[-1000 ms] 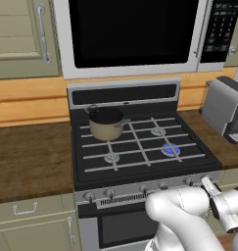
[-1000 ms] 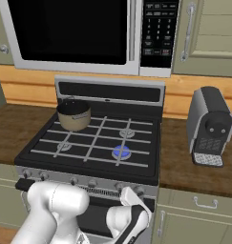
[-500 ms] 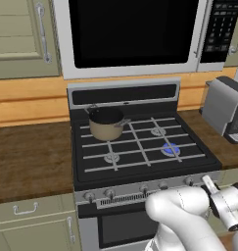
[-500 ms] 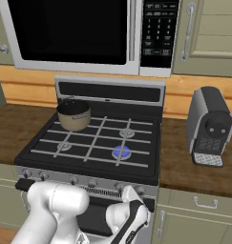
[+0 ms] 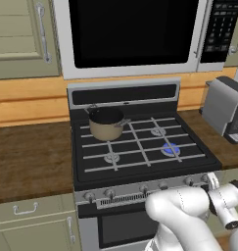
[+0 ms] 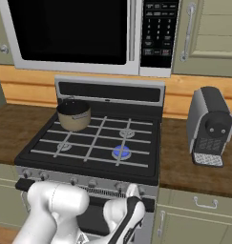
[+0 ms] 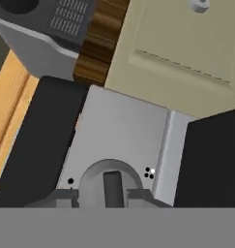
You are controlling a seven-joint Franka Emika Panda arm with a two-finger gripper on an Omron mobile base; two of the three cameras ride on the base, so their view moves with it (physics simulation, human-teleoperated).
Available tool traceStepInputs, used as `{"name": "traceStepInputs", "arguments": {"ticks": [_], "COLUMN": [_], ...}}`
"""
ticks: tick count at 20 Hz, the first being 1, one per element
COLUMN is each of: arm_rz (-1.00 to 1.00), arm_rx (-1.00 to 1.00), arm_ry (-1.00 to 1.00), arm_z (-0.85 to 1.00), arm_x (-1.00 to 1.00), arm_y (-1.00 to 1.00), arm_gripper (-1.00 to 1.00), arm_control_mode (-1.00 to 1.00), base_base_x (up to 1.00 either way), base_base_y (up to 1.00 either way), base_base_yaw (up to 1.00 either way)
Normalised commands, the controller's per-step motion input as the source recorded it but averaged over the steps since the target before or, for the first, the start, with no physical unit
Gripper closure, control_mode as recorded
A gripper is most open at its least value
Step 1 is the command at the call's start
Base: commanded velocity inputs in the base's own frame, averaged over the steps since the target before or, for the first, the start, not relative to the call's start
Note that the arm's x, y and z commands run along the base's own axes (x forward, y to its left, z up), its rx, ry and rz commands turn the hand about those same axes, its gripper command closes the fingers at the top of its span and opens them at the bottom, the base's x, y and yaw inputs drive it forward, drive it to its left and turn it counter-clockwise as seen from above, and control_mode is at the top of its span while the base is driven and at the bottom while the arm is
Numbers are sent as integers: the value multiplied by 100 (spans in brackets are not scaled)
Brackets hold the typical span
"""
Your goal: Turn off the front right burner of the stove.
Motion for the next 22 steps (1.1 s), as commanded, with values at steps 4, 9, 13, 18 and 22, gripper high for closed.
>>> {"name": "traceStepInputs", "arguments": {"ticks": [4,9,13,18,22], "arm_rz": [-22,-22,-22,-21,-22], "arm_rx": [45,48,56,63,67], "arm_ry": [2,1,0,0,0], "arm_z": [0,0,0,0,0], "arm_x": [3,2,0,0,0], "arm_y": [0,0,0,-16,-26], "arm_gripper": [100,100,100,100,100], "arm_control_mode": [-100,-100,-100,-100,-100], "base_base_x": [0,0,0,0,0], "base_base_y": [0,0,0,0,0], "base_base_yaw": [0,0,0,0,0]}}
